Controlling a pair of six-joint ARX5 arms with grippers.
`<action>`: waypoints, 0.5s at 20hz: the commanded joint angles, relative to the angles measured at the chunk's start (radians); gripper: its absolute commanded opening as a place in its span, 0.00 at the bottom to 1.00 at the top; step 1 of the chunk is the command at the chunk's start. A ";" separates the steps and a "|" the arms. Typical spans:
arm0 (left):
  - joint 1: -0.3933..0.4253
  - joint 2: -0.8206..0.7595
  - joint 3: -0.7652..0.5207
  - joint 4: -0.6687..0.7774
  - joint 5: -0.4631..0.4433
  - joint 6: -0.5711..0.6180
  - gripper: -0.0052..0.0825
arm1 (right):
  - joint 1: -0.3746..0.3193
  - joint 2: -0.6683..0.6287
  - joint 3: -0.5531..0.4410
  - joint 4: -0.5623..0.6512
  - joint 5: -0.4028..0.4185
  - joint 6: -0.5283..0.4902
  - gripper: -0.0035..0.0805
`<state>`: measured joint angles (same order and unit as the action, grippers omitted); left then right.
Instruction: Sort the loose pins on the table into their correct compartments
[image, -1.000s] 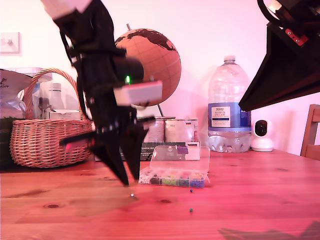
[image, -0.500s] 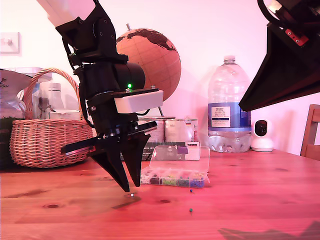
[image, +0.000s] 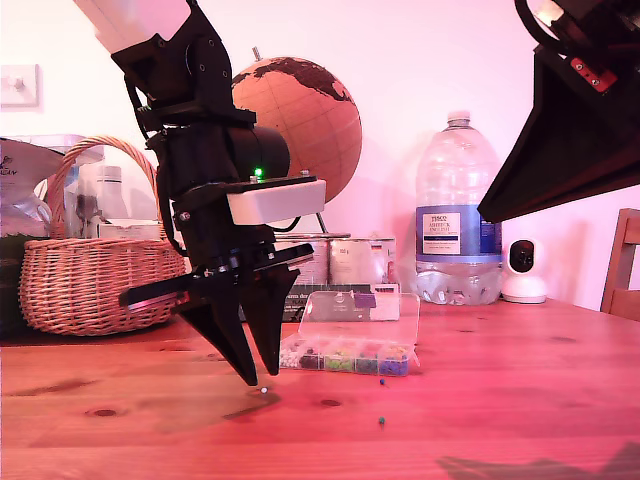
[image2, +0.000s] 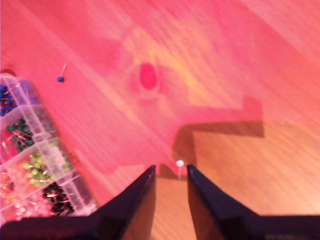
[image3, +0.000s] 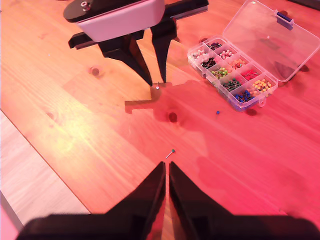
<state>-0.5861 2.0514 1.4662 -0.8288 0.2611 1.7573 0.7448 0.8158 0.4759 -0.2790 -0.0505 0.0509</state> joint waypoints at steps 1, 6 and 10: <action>0.002 0.037 0.001 -0.006 0.007 0.004 0.25 | -0.002 0.006 0.016 0.003 -0.003 -0.002 0.03; 0.001 0.052 0.001 0.001 0.003 0.004 0.25 | -0.002 0.006 0.016 0.003 -0.003 -0.002 0.03; -0.003 0.062 0.001 0.022 -0.009 0.004 0.25 | -0.002 0.006 0.016 -0.006 -0.003 -0.002 0.03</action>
<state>-0.5865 2.0708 1.4704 -0.8043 0.2520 1.7576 0.7448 0.8158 0.4759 -0.2886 -0.0505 0.0509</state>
